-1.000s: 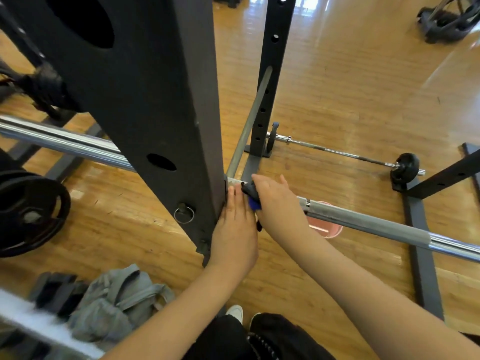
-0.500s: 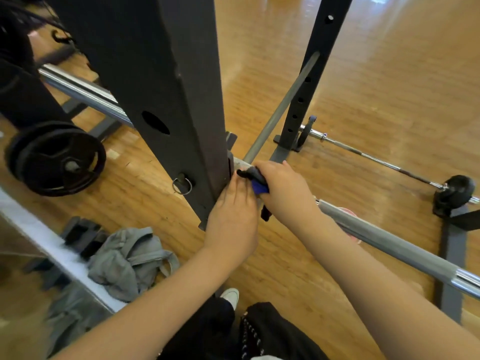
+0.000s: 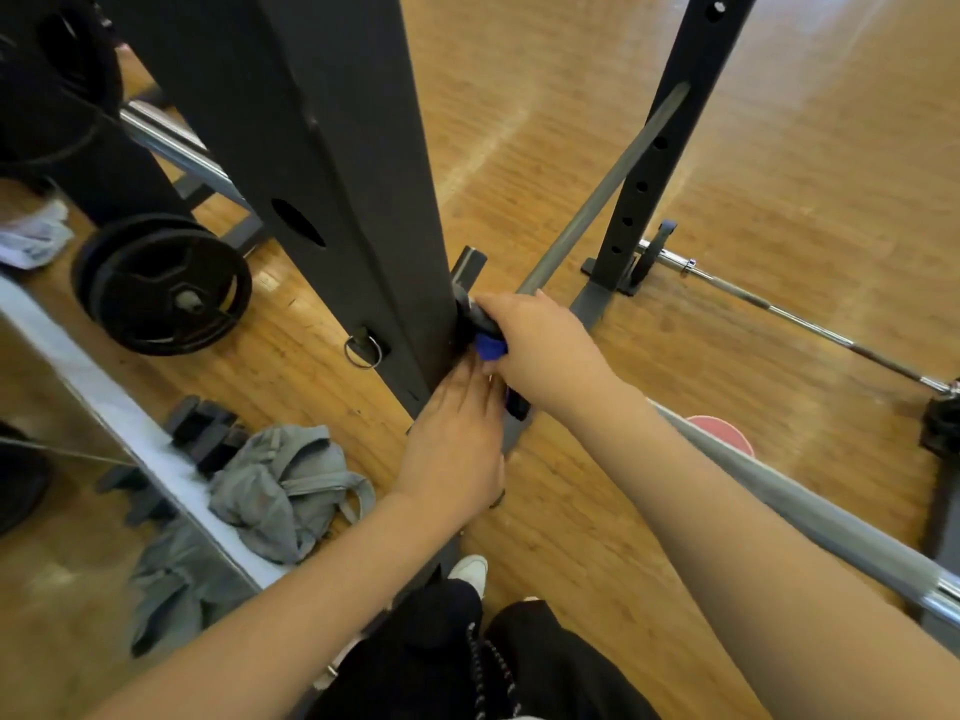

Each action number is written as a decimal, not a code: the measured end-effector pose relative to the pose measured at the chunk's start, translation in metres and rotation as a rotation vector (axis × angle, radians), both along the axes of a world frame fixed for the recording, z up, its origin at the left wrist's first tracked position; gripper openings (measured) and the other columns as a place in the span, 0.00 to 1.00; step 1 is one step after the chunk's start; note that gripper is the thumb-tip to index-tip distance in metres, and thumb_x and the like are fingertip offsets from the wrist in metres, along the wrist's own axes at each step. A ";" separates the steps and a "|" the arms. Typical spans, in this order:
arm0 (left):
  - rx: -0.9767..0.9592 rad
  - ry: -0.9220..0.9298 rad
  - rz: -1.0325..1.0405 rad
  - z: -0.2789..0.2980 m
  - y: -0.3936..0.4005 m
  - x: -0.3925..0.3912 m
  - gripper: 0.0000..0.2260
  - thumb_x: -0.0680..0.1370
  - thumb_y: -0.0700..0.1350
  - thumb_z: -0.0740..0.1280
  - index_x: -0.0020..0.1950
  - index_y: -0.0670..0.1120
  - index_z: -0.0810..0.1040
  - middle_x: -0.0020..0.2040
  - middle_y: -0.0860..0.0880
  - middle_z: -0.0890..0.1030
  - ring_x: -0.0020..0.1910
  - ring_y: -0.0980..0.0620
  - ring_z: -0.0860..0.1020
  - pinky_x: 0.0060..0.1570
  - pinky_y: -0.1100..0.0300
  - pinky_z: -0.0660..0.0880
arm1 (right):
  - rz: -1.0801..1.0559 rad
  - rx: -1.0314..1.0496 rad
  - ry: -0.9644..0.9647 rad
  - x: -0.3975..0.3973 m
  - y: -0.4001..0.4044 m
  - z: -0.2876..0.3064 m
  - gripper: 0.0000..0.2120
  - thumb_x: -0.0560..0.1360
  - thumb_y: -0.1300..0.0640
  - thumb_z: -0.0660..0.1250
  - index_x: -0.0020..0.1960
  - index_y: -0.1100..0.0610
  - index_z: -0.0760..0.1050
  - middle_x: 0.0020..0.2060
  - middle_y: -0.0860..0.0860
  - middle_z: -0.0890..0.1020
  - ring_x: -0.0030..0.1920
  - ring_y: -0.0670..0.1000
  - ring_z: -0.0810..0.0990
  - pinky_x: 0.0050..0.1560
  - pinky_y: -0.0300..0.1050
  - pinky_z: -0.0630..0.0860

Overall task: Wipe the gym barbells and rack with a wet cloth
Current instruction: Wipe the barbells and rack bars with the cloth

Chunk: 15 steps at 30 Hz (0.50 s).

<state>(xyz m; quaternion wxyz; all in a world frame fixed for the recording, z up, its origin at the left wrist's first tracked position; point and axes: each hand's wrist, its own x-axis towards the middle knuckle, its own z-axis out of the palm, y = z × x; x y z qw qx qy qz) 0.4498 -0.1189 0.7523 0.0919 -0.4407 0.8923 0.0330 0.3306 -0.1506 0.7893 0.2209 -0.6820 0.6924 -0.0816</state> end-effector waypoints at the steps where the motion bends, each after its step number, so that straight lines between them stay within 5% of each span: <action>1: -0.002 0.003 -0.005 0.000 0.000 0.001 0.33 0.78 0.46 0.58 0.77 0.38 0.45 0.77 0.41 0.48 0.76 0.44 0.45 0.73 0.56 0.42 | 0.015 0.016 -0.016 -0.002 -0.001 0.001 0.18 0.75 0.58 0.68 0.63 0.55 0.70 0.57 0.51 0.78 0.59 0.54 0.74 0.60 0.49 0.67; 7: 0.014 0.059 -0.044 -0.006 -0.003 0.004 0.34 0.79 0.46 0.56 0.76 0.39 0.38 0.77 0.42 0.41 0.76 0.47 0.38 0.73 0.58 0.43 | 0.014 0.140 -0.023 -0.035 0.035 0.006 0.36 0.75 0.52 0.69 0.76 0.50 0.55 0.68 0.49 0.71 0.66 0.51 0.70 0.60 0.43 0.68; 10: 0.030 0.001 -0.071 -0.007 -0.005 0.003 0.35 0.78 0.48 0.56 0.76 0.37 0.38 0.77 0.40 0.41 0.76 0.44 0.38 0.73 0.56 0.40 | 0.045 0.144 0.002 -0.036 0.027 0.006 0.31 0.75 0.51 0.69 0.74 0.52 0.60 0.65 0.50 0.74 0.63 0.51 0.72 0.57 0.43 0.70; 12: 0.004 0.022 -0.080 -0.010 -0.007 0.002 0.36 0.77 0.47 0.59 0.76 0.34 0.44 0.77 0.36 0.47 0.76 0.42 0.45 0.73 0.54 0.44 | 0.075 0.123 -0.006 -0.031 0.013 0.007 0.24 0.75 0.50 0.69 0.68 0.53 0.67 0.58 0.51 0.77 0.57 0.52 0.75 0.54 0.45 0.73; 15: -0.025 0.097 -0.071 -0.013 -0.009 0.003 0.36 0.64 0.45 0.72 0.67 0.31 0.68 0.67 0.32 0.70 0.67 0.38 0.71 0.65 0.51 0.67 | 0.087 0.104 -0.056 -0.027 0.001 0.004 0.24 0.75 0.50 0.68 0.69 0.53 0.68 0.58 0.51 0.78 0.57 0.52 0.76 0.57 0.47 0.73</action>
